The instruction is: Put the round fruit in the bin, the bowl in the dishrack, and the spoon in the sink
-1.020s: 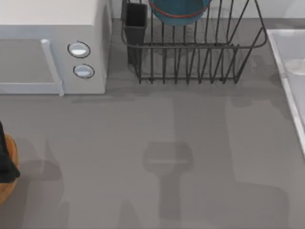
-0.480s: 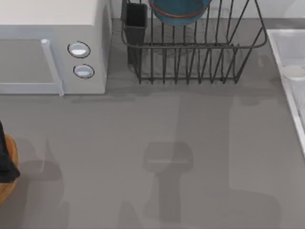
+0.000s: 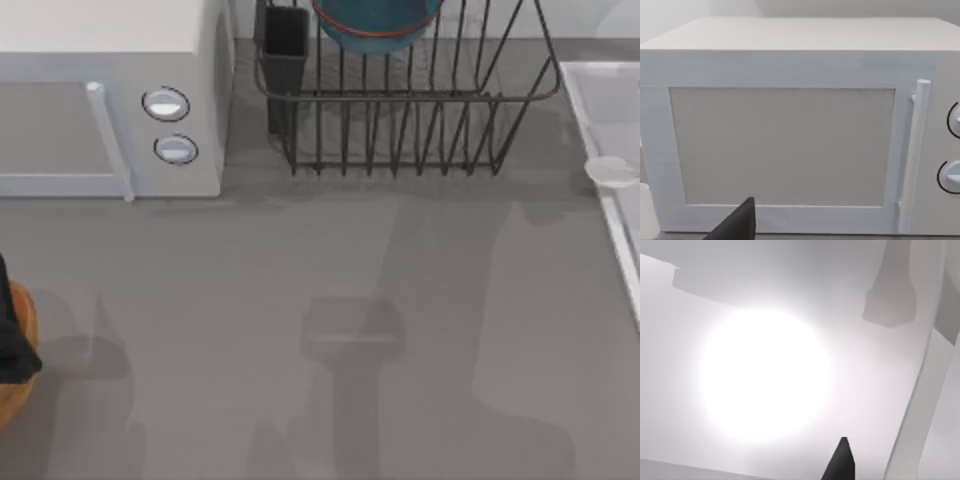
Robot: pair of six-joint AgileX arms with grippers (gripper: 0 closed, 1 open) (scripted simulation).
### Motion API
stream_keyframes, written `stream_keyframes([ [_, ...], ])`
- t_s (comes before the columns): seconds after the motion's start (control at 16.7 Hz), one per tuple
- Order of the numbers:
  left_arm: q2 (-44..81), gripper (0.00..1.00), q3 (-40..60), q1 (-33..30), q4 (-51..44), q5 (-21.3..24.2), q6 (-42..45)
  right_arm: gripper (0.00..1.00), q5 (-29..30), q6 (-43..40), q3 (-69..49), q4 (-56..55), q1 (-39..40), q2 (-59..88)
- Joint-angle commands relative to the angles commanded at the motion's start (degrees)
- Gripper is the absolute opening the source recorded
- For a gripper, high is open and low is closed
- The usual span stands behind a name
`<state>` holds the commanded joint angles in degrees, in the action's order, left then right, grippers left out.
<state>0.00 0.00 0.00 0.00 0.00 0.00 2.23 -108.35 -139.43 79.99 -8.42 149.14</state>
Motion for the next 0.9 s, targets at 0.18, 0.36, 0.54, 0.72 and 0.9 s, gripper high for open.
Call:
stream_keyframes([
  [0.18,0.0,1.00,0.0,0.0,0.0,0.0,0.0,0.08,0.0,0.0,0.0,0.0,0.0,0.0],
  [0.36,0.0,1.00,0.0,0.0,0.0,0.0,0.0,0.30,0.0,0.0,0.0,0.0,0.0,0.0],
  [0.54,0.0,1.00,0.0,0.0,0.0,0.0,0.0,0.53,0.0,0.0,0.0,0.0,0.0,0.0],
  [0.72,0.0,1.00,0.0,0.0,0.0,0.0,0.0,0.75,0.0,0.0,0.0,0.0,0.0,0.0],
  [0.9,0.0,1.00,0.0,0.0,0.0,0.0,0.0,0.98,0.0,0.0,0.0,0.0,0.0,0.0],
])
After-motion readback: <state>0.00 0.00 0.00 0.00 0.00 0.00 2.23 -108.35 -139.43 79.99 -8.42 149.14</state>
